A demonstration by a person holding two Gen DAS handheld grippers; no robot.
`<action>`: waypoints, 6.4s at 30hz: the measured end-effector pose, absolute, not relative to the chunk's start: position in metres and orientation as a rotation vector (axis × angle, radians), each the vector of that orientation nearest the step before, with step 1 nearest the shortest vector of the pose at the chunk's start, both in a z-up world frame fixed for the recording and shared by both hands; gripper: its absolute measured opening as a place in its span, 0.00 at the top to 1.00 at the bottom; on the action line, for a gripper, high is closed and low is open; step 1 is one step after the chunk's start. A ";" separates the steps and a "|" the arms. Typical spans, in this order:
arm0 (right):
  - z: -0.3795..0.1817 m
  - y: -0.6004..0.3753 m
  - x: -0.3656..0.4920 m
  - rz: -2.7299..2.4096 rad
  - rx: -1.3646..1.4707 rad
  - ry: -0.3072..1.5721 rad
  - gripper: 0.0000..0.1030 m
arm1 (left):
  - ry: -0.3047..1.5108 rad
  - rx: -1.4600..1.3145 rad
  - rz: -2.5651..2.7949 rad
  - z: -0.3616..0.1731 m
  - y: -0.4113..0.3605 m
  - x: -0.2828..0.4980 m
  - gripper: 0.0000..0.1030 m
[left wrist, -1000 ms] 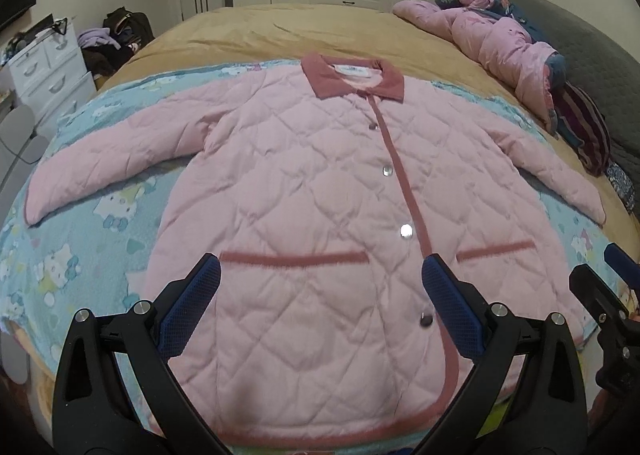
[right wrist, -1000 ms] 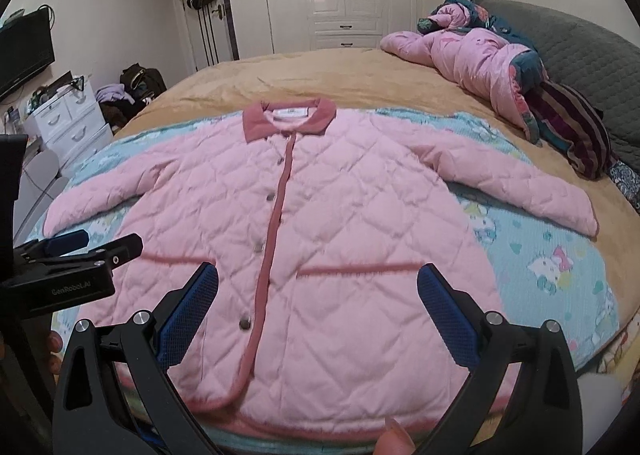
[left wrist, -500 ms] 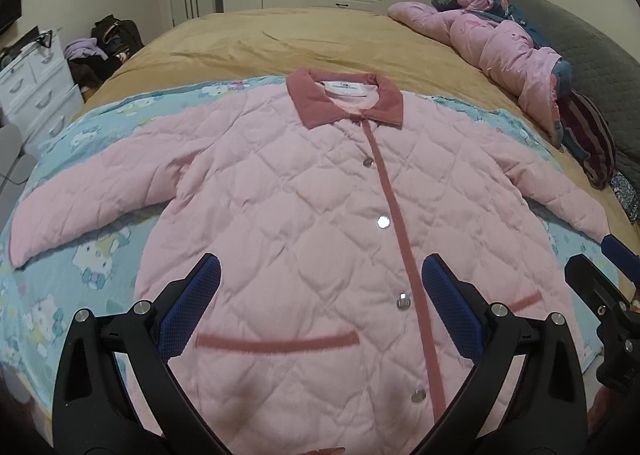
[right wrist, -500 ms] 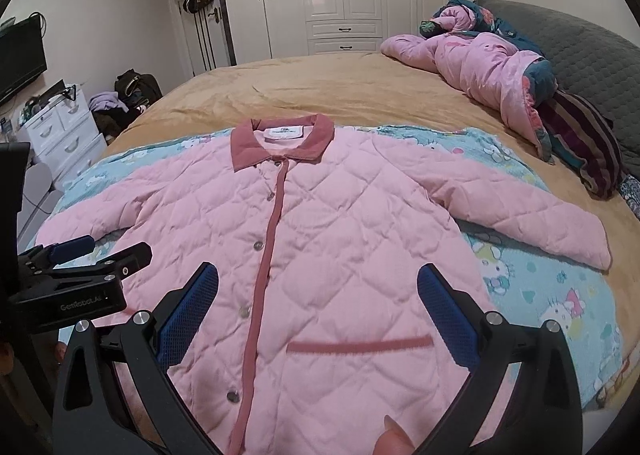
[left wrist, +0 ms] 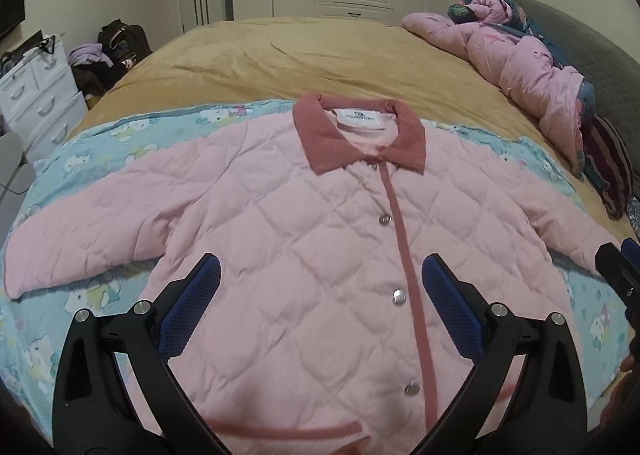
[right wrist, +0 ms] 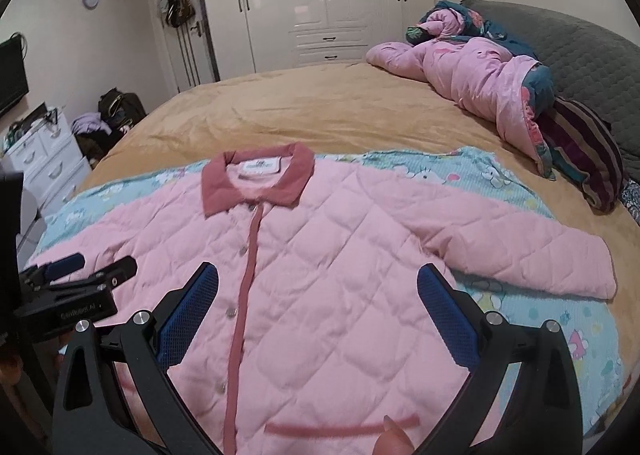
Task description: Fold large clothes
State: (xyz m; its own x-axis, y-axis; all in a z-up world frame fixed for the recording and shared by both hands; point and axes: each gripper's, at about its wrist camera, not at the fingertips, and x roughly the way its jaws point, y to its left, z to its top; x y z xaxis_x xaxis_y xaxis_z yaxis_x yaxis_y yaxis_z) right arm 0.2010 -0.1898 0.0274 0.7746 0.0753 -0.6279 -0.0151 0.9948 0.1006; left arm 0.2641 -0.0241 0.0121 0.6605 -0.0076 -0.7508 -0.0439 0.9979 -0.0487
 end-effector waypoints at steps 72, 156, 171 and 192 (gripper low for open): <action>-0.088 -0.599 0.243 -0.434 1.034 0.392 0.80 | 0.925 0.043 -0.069 -0.042 -0.102 0.379 0.08; -0.025 -0.272 0.319 0.062 0.233 0.758 0.05 | 0.775 -0.302 -0.149 -0.036 0.094 0.347 0.94; -0.119 -0.234 0.401 0.036 0.084 1.047 0.19 | 0.904 -0.244 -0.093 -0.098 0.095 0.359 0.92; -0.025 -0.187 0.322 0.168 0.065 0.864 0.04 | 0.854 -0.173 -0.031 -0.025 0.100 0.322 0.08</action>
